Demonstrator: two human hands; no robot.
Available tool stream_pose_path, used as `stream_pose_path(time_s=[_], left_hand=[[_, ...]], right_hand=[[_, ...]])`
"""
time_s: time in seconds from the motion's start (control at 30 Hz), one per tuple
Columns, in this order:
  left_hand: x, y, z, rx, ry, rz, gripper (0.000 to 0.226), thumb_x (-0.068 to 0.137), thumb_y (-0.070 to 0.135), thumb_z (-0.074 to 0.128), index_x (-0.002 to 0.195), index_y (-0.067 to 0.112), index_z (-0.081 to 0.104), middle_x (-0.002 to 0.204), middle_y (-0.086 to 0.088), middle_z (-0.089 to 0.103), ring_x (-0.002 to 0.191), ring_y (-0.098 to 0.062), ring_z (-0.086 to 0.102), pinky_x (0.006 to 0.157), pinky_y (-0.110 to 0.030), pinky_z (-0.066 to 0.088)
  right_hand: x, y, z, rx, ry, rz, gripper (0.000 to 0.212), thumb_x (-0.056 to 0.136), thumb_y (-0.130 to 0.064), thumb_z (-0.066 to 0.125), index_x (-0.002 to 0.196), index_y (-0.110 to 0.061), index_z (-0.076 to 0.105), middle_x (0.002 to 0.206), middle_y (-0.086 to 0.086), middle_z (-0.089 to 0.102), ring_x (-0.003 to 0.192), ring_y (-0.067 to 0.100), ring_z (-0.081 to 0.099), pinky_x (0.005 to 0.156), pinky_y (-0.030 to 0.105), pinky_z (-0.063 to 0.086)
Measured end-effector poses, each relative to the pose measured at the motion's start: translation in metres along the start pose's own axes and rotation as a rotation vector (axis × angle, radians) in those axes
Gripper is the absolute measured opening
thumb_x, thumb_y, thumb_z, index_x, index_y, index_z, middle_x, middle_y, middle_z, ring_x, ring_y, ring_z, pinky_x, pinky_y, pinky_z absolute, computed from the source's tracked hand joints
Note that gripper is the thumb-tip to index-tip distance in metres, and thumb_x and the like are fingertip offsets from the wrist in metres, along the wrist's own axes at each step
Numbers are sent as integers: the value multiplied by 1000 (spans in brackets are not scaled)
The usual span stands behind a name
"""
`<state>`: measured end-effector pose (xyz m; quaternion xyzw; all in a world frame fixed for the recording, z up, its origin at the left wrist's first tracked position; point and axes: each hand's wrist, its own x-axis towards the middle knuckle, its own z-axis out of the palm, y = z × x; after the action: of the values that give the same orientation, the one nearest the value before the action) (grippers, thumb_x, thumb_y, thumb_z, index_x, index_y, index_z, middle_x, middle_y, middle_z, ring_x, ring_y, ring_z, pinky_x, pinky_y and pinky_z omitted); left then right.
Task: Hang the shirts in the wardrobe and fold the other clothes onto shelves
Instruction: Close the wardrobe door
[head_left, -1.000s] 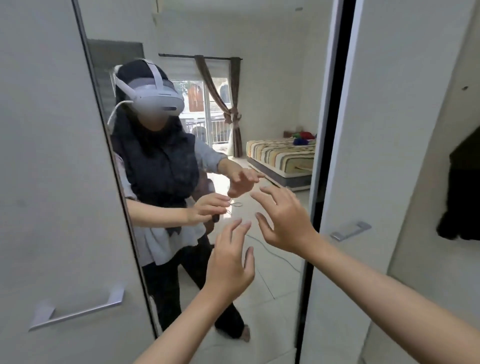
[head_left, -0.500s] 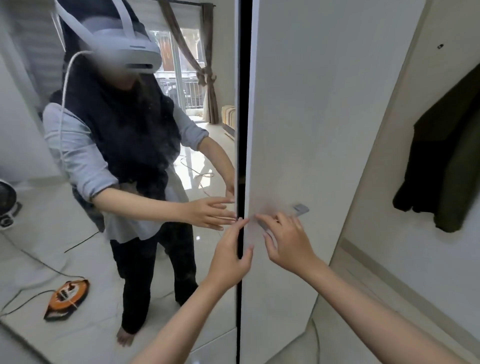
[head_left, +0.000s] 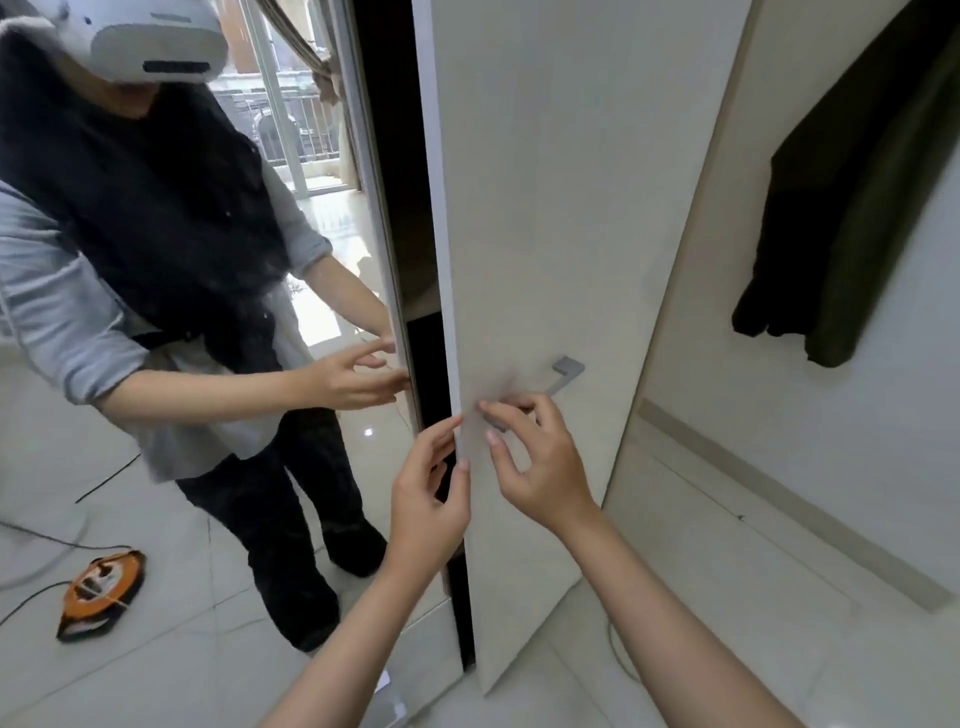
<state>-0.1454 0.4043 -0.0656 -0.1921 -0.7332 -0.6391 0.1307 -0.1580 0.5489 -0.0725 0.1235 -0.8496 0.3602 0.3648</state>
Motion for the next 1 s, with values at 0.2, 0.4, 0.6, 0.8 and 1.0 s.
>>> stream_pose_path(time_s=[0.2,0.4,0.6,0.8,1.0], left_hand=[[-18,1,3,-124,-154,11,43,90,-6,52,127,14,55,124,-3,61,115,-16,59,96,-25,48],[-33,9,18,-167,-334,115,45,88,-9,53,125,17,58,115,0,64,106,-9,63,90,-21,50],[-46,14,53,-275,-530,117,23,87,-3,54,108,8,60,106,1,67,102,-7,65,88,-22,51],[-39,20,103,-352,-829,80,34,85,10,57,119,14,54,115,2,65,105,-9,65,95,-31,51],[-3,33,171,-158,-869,507,50,85,20,62,132,21,46,131,2,51,125,-5,46,105,-28,39]], right_hand=[[-25,-10,-31,-54,20,60,27,90,-22,57,117,-20,61,108,3,52,103,13,57,83,34,51],[-57,-22,-73,-299,34,74,31,93,-33,51,118,-16,56,118,7,59,120,17,53,87,39,50],[-79,-44,-112,-451,268,14,54,92,-25,55,139,-10,32,126,16,57,111,24,58,95,30,48],[-82,-36,-155,-688,392,-19,63,89,-11,63,142,-12,28,122,19,57,110,23,56,94,31,49],[-101,-7,-207,-779,422,67,72,85,-6,67,144,-8,26,129,15,55,111,24,58,91,37,52]])
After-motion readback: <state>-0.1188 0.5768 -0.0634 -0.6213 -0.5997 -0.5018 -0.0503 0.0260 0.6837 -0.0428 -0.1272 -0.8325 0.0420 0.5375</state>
